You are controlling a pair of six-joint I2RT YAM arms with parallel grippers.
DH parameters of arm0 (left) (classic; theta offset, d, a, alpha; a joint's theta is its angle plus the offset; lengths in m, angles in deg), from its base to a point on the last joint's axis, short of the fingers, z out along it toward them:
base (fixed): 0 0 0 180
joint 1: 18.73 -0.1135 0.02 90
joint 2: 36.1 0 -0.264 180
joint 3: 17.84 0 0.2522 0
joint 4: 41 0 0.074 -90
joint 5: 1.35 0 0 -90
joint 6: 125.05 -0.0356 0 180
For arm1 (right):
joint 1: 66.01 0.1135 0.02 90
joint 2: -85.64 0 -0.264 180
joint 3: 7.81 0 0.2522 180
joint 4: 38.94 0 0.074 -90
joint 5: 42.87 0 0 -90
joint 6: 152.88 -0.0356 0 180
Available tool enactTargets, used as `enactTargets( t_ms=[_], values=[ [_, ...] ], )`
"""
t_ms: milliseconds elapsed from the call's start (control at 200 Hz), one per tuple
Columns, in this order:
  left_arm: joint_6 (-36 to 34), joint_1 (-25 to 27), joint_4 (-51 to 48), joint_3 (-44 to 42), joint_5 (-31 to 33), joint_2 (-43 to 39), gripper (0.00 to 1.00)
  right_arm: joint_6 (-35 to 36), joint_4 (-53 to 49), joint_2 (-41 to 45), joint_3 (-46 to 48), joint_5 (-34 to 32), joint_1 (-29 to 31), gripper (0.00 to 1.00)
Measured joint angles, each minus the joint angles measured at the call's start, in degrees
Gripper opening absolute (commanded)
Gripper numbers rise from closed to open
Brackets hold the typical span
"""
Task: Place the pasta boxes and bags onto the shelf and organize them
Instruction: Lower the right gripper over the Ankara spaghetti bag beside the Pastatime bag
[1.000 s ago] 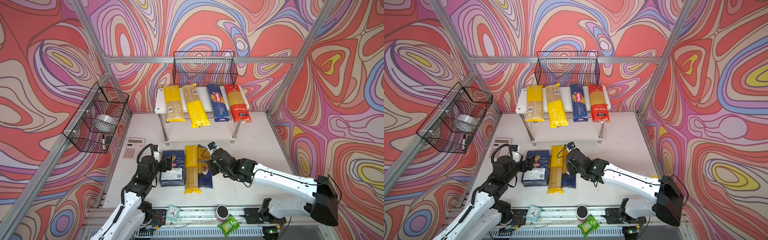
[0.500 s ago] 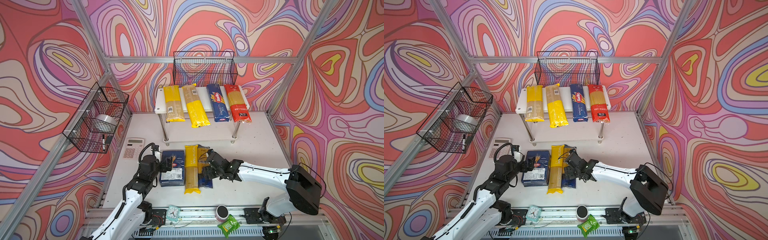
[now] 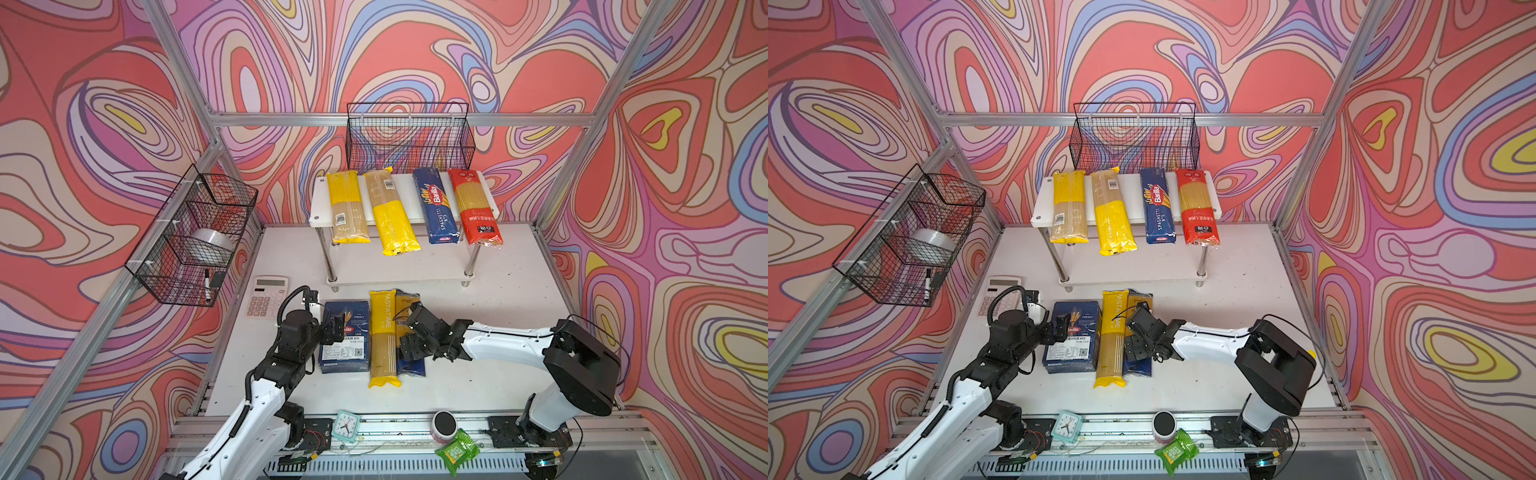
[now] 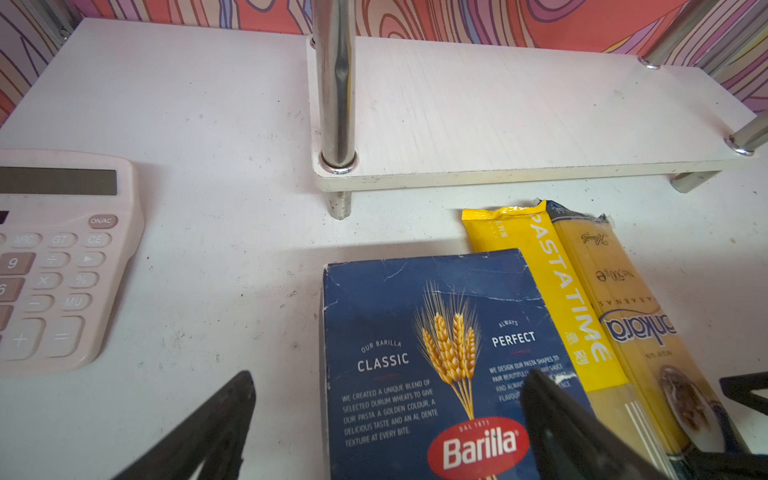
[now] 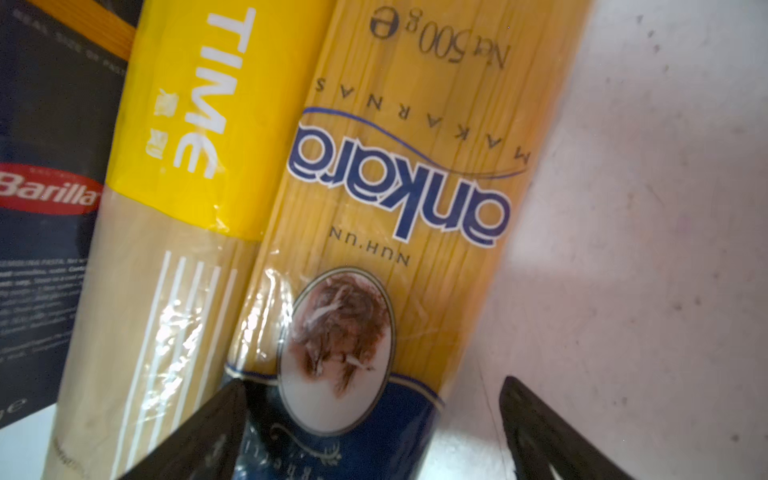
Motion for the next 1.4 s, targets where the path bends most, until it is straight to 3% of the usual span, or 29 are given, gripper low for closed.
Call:
enactTargets(
  t_ms=[611, 876, 1142, 1402],
  values=[
    [-0.02, 0.0, 0.0, 0.0, -0.5, 0.0, 1.0, -4.37, 1.31, -0.13, 1.73, -1.53, -0.37, 0.98],
    [-0.02, 0.0, 0.0, 0.0, -0.52, 0.0, 1.0, -5.35, 0.48, 6.54, 7.56, 2.89, -8.55, 0.95],
    [-0.02, 0.0, 0.0, 0.0, -0.72, 0.0, 1.0, 1.92, -3.61, 8.39, 6.08, 6.64, -8.94, 0.98],
    [-0.02, 0.0, 0.0, 0.0, -0.92, 0.0, 1.0, 5.64, -4.02, 2.58, -0.63, 6.32, -6.64, 0.98]
  ],
)
